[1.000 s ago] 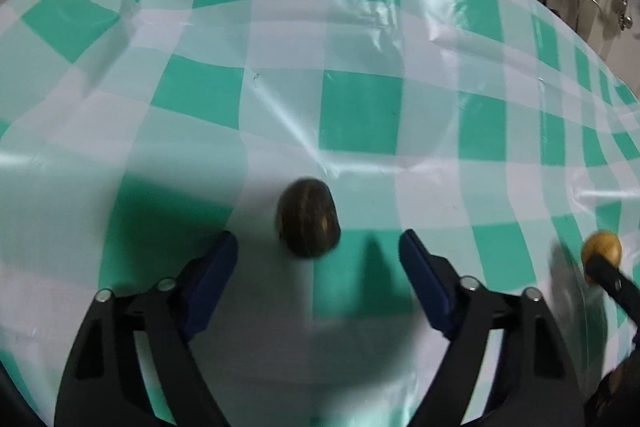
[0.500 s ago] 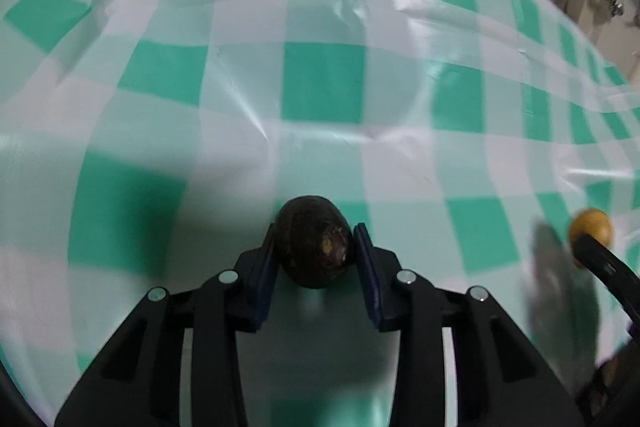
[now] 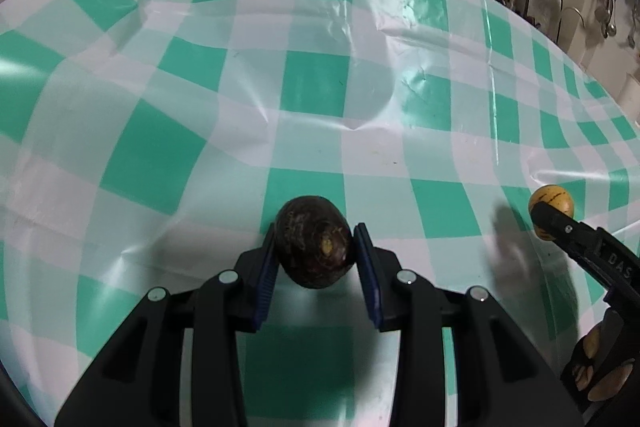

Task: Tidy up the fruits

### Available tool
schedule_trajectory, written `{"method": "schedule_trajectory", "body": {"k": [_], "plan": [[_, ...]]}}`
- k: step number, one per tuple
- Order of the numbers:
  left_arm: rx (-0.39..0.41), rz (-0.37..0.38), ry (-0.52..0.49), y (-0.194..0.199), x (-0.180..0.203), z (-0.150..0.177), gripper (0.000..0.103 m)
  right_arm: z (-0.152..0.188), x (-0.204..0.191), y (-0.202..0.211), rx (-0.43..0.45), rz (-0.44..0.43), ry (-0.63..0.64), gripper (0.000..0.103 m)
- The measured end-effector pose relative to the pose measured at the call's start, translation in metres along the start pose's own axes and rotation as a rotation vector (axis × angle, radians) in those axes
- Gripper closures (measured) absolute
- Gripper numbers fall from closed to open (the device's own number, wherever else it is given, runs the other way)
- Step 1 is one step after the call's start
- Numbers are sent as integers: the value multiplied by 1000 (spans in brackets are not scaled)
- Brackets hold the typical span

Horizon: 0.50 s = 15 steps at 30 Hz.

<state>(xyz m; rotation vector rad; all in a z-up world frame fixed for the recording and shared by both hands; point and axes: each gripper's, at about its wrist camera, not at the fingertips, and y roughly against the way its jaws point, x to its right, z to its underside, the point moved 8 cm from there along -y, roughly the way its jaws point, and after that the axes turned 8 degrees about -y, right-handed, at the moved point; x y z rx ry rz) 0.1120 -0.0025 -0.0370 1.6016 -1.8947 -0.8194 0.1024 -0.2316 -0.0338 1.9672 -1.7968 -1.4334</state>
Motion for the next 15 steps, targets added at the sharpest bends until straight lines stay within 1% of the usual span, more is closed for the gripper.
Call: {"method": "schedule_trajectory", "body": {"k": [4,5,7,8,11,15], "plan": [[30,-21,25,24,-2,10,66,1,-3,1,-9,-20,9,59],[34,-22,28,29,-2,14,66,3,-4,2,-18,-36,9,59],[39,-13,27,42,3,24,66,10,-2,7,-53,-52,-20,59],[44,-7,17,50,8,30,66,15,1,12,-60,-46,-36,59],[55,-7,-28,68,25,44,66,36,4,40,-46,-35,-29,59],[58,40,-82,83,56,57,66,58,11,87,-13,-42,-1,59]]}}
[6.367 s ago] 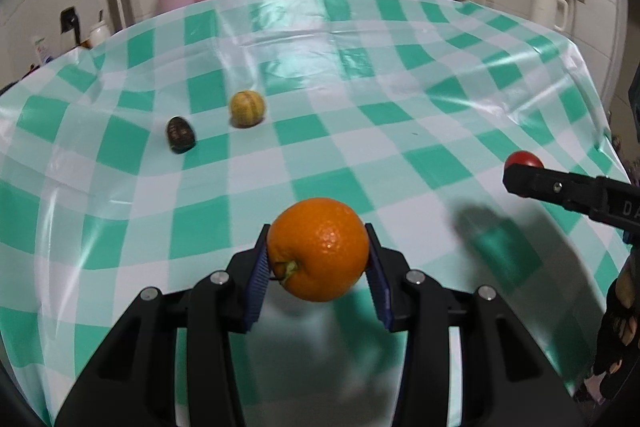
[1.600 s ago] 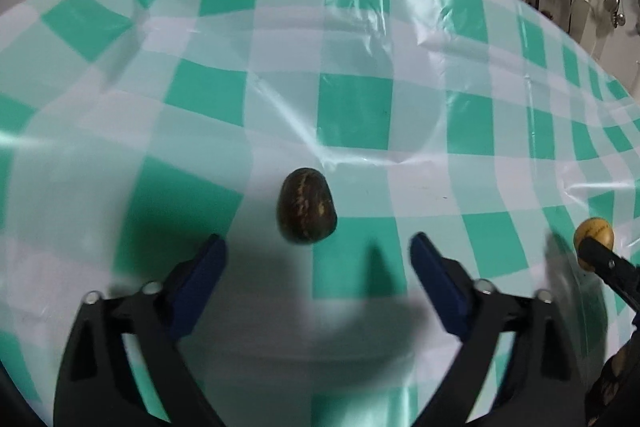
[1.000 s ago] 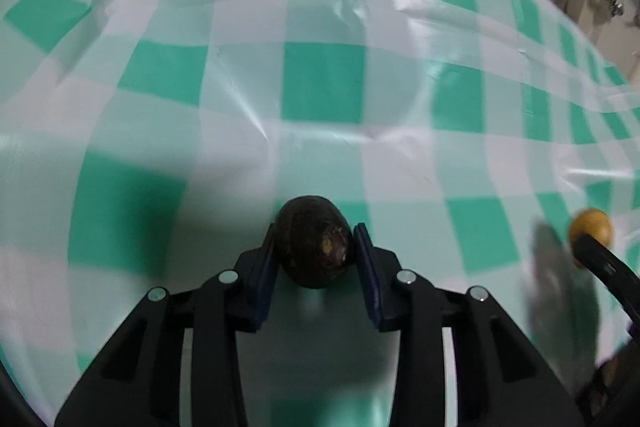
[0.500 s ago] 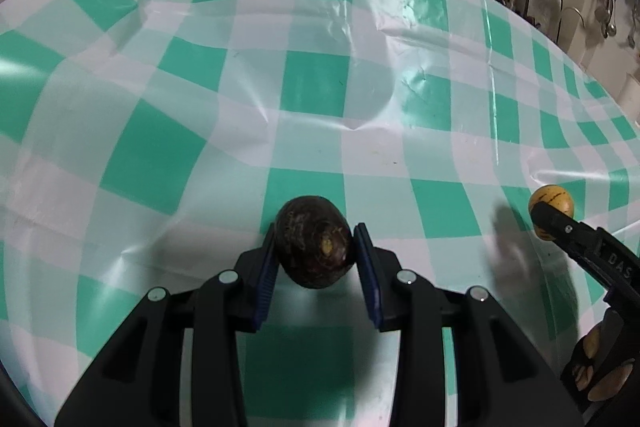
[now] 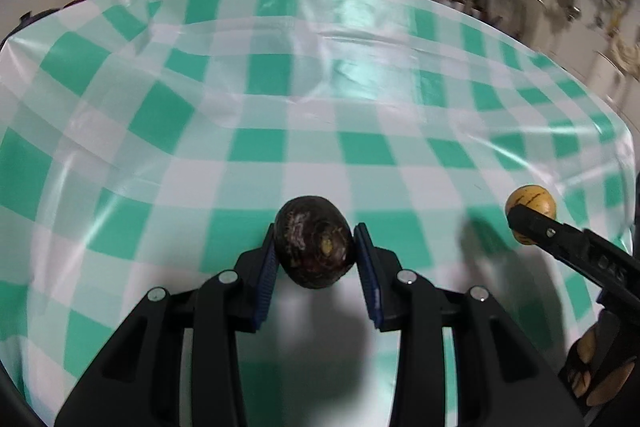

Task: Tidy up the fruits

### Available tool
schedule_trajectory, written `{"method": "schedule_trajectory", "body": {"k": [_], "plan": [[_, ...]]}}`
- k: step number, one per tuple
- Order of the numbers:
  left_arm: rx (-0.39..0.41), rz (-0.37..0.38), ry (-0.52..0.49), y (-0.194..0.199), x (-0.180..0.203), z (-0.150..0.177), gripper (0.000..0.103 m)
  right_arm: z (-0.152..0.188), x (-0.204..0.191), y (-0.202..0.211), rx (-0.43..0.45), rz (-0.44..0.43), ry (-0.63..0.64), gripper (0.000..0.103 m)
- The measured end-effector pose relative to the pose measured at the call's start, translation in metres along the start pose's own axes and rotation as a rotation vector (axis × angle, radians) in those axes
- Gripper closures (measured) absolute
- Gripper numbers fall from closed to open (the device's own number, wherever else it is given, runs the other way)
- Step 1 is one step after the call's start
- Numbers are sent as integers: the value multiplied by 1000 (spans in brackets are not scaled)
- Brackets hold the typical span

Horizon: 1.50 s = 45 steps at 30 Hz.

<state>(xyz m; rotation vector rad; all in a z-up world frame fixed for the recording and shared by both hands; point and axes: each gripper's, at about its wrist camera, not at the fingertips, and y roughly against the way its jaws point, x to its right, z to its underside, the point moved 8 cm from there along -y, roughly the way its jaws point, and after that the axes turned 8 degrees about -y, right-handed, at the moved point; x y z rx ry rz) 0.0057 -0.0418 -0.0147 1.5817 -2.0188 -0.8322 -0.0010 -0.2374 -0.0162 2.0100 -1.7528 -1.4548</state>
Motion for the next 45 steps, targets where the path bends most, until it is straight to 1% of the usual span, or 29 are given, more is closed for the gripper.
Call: {"method": "schedule_trajectory", "body": {"k": [2,4,8,13,15,17,19,21,22,23,25,26,28,29,30,32,35,38,39,40,41,42,43,45], "plan": [[0,20,-25,5,16,4,66,8,8,25,18,10,4,59],[-5,43,-43,8,32,8,66,12,16,42,29,19,1,59],[-20,66,-76,13,55,18,65,22,37,77,57,53,4,59],[3,53,-151,25,80,22,65,34,60,113,90,88,11,59],[20,57,-176,33,91,23,65,39,67,122,99,102,15,59],[21,63,-199,36,101,25,65,45,75,131,106,115,15,59],[2,71,-200,31,104,27,65,50,82,139,110,124,12,59],[-28,104,-165,24,98,29,64,53,86,142,108,127,10,59],[-46,128,-122,20,88,29,55,55,88,143,106,129,8,59],[-51,145,-85,19,79,29,41,57,91,145,106,131,4,59],[-53,188,-10,18,60,29,27,59,94,147,106,128,-3,59],[-57,225,28,19,49,30,26,60,95,148,105,125,-7,59],[-85,259,69,16,35,36,26,63,99,149,104,120,-14,59],[-106,265,66,15,32,41,26,65,101,149,101,119,-15,59],[-107,260,46,16,32,44,26,66,101,147,98,120,-15,59],[-89,227,-21,19,42,47,26,70,103,143,87,117,-14,59],[-85,196,-136,18,72,45,26,75,105,139,74,112,-21,59],[-110,142,-224,6,97,42,28,77,106,140,75,112,-22,59],[-123,139,-229,0,101,42,31,77,107,142,78,112,-22,59],[-156,137,-232,-9,104,44,45,77,108,143,82,112,-23,59],[-151,114,-239,-10,105,44,54,77,109,146,88,112,-26,59],[-150,112,-246,-11,106,43,62,77,111,149,93,113,-29,59],[-150,111,-248,-11,106,43,62,77,113,151,96,114,-31,59],[-151,142,-231,-8,109,43,62,78,119,156,104,118,-39,59]]}}
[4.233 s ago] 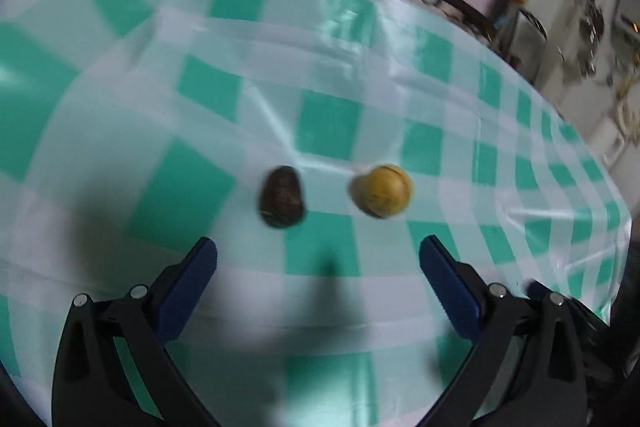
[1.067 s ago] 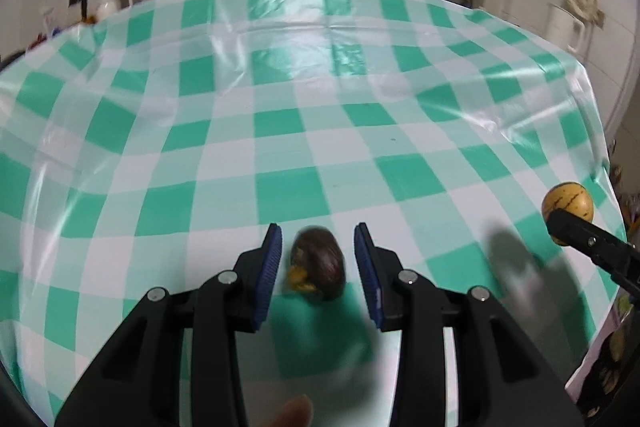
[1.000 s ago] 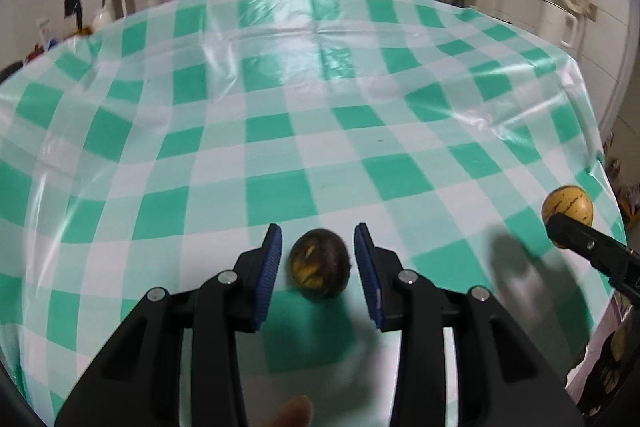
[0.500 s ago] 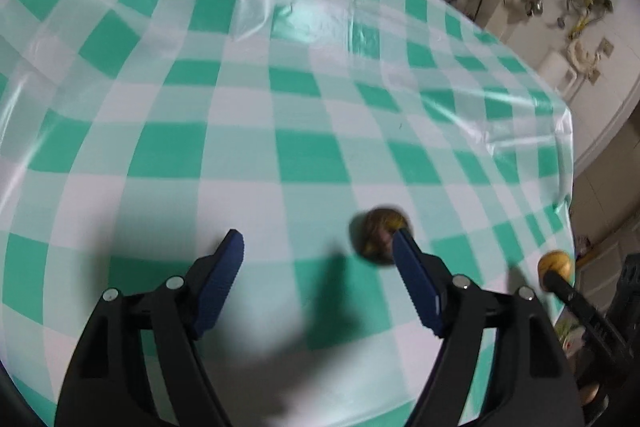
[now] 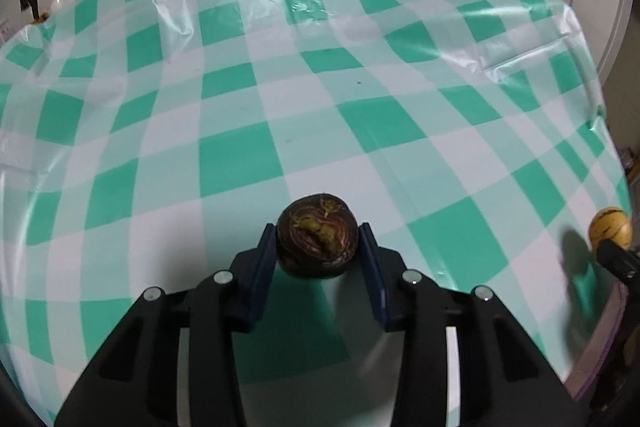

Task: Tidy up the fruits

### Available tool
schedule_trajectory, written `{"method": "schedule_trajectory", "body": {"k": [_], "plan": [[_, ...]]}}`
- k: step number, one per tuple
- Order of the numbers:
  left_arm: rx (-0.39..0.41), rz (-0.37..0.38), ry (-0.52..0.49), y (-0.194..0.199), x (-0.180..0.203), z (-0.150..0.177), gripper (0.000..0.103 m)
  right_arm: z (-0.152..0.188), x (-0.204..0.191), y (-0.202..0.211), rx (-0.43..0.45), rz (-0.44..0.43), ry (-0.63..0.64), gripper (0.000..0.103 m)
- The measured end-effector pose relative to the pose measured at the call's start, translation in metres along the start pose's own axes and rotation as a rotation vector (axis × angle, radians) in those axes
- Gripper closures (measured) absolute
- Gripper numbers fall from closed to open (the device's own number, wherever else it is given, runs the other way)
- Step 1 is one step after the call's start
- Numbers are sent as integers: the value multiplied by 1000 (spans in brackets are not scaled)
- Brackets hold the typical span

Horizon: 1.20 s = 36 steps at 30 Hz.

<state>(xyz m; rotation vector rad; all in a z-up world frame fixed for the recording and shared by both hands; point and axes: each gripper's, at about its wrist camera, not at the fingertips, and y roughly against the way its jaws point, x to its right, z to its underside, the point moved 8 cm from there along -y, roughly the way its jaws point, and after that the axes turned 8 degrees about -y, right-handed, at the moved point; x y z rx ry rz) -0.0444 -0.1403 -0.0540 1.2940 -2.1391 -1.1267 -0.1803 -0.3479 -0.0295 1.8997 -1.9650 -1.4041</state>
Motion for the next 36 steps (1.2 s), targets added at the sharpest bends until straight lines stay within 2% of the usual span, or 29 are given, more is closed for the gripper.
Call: {"method": "schedule_trajectory", "body": {"k": [4,10,21,26,36], "plan": [[22,3,-40,10,17,1,62,3,12,8,13,18,-3,59],[74,23,-135,29,61,-8,62,9,32,21,27,50,-14,59],[87,89,-359,34,171,-7,62,15,76,67,114,113,-44,59],[86,144,-475,37,231,1,62,21,107,88,156,180,-83,59],[105,273,-767,48,361,48,62,58,208,115,136,386,-229,59]]}}
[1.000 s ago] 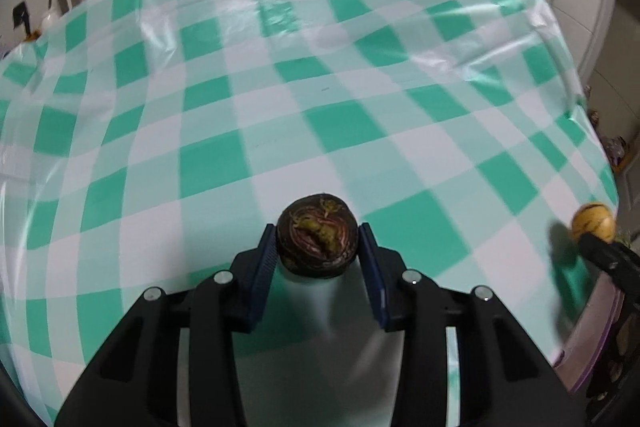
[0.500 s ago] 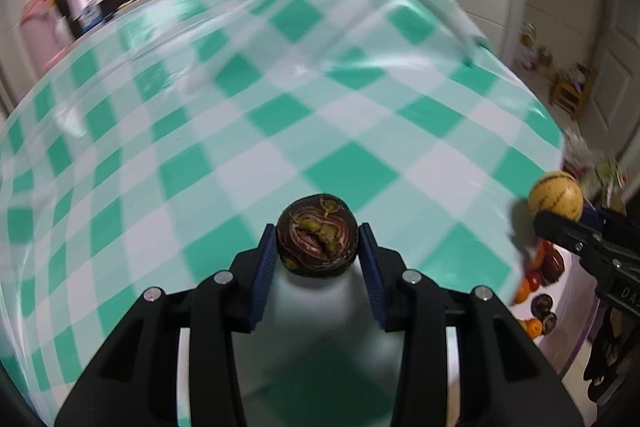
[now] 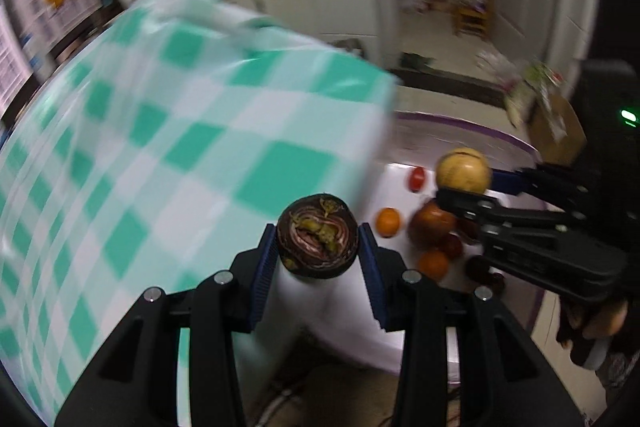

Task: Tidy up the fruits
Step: 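Carry the passion fruit and yellow fruit over the white box, then open both tools to drop the fruits into the white box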

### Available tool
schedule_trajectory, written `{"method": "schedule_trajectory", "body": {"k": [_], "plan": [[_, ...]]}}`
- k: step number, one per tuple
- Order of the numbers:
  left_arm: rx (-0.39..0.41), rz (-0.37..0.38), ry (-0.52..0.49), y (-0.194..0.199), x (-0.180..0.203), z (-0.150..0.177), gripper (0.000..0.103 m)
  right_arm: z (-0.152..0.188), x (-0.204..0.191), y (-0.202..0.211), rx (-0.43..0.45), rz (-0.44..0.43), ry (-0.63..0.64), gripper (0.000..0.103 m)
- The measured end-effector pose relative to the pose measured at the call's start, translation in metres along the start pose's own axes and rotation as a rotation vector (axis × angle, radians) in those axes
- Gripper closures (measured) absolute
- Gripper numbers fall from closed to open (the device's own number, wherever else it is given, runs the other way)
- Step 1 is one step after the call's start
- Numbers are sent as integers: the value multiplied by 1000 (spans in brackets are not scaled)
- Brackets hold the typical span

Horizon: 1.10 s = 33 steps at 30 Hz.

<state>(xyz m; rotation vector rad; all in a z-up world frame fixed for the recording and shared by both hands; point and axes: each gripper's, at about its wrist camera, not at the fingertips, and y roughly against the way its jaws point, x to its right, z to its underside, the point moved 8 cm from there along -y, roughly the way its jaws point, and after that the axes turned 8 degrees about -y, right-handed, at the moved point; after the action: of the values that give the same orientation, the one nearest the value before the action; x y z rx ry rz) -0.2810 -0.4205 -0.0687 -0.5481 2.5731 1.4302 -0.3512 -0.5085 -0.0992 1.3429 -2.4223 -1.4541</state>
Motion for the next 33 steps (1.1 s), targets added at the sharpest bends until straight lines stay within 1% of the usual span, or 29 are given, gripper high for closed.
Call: {"method": "schedule_trajectory", "body": {"k": [2,5,8,10,13,14,17,18,19,20,21,23,25,26,27,29,31,32,33], "plan": [[-1,41,-56,-9,25,-4,62,4,17,-4,-10,48,-10,59],[-11,100,-111,-24,52,-3,62,13,45,-11,-35,112,-35,59],[-34,157,-148,-44,75,3,62,22,60,-18,-61,153,-50,59],[-37,178,-169,-57,84,8,62,27,66,-24,-74,190,-39,59],[-70,214,-149,-84,87,21,62,35,75,-33,-97,265,-10,59],[-73,219,-133,-93,85,25,62,36,76,-36,-103,272,-9,59],[-49,232,-92,-108,78,30,61,42,80,-43,-122,289,-15,59],[-57,225,-97,-112,76,33,61,43,81,-46,-129,297,-13,59],[-75,196,-112,-117,75,37,61,44,82,-50,-138,306,-11,59],[-84,181,-117,-118,77,40,60,46,83,-54,-149,311,-13,59],[-98,181,-121,-120,78,44,57,46,85,-57,-157,312,-16,58],[-131,196,-119,-122,80,49,42,49,86,-61,-171,314,-25,58],[-158,178,-117,-124,79,53,32,50,89,-63,-182,322,-35,57],[-161,168,-118,-124,75,55,30,51,89,-63,-185,323,-42,51],[-162,158,-119,-123,74,56,29,50,89,-61,-172,321,-47,38],[-175,121,-115,-120,69,58,20,44,90,-54,-135,327,-44,25],[-176,110,-107,-117,66,57,17,37,90,-47,-96,338,-33,20],[-172,121,-99,-114,66,56,14,32,91,-43,-70,349,-30,16],[-171,143,-91,-113,66,56,13,28,92,-39,-51,362,-29,16]]}}
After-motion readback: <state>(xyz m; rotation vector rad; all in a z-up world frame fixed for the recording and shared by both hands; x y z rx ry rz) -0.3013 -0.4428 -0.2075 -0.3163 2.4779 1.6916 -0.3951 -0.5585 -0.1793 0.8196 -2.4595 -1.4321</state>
